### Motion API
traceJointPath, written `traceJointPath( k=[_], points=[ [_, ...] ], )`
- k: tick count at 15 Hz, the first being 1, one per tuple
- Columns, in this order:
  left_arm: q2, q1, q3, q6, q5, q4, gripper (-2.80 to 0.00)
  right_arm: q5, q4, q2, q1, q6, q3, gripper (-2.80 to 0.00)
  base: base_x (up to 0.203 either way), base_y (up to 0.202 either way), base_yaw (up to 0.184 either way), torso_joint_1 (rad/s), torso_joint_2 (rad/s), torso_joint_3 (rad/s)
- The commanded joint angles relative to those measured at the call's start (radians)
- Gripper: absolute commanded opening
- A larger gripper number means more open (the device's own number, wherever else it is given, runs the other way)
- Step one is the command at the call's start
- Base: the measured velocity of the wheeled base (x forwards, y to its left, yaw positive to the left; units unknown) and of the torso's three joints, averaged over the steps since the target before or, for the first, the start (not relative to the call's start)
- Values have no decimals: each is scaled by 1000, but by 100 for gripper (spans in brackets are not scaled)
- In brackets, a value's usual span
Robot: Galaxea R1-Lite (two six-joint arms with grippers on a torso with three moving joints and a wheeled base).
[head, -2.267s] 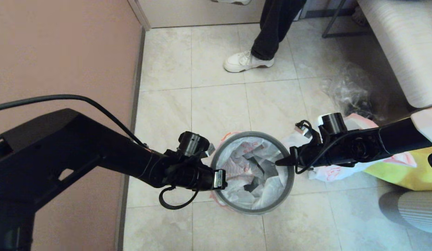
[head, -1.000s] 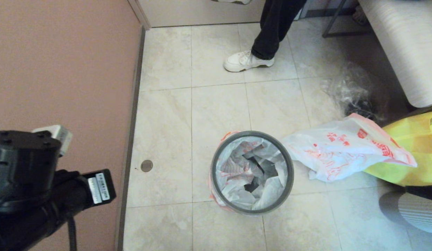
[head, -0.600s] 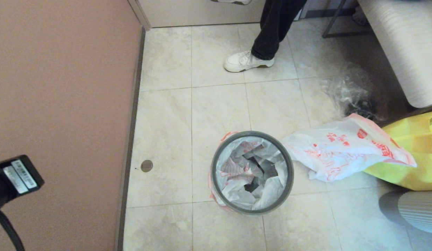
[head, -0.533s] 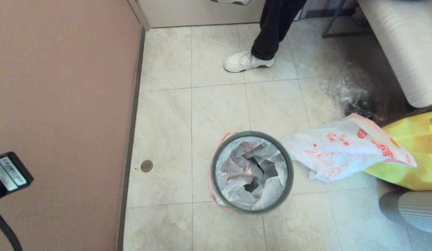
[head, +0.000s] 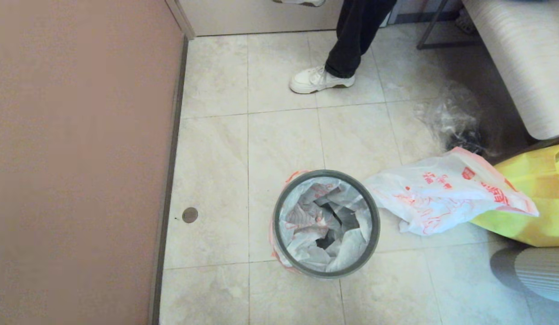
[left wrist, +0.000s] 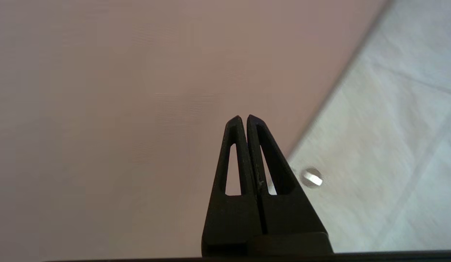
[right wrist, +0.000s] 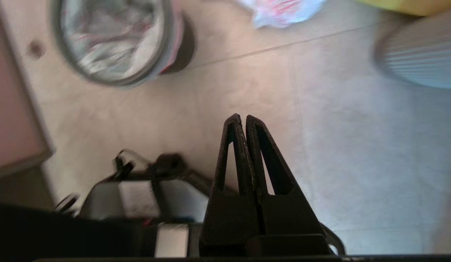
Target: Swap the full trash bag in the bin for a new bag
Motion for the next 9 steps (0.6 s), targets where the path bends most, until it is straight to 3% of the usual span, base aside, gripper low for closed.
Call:
traceJointPath(
  k=[1,3,6,9],
  points=[
    [-110,50,69,4,5,-9,-280,-53,3,-57,-11,10,10,-280,0,0,0,0,0,0],
    [-180,91,136,9,3,-27,-280,-138,-1,-58,-13,89,5,-280,0,0,0,0,0,0],
    [-257,98,223,31,-5,-36,-280,-137,-4,-56,-27,68,6,-280,0,0,0,0,0,0],
    [-362,97,296,37,-95,-32,-280,-168,0,-55,-36,46,16,-280,0,0,0,0,0,0]
  ],
)
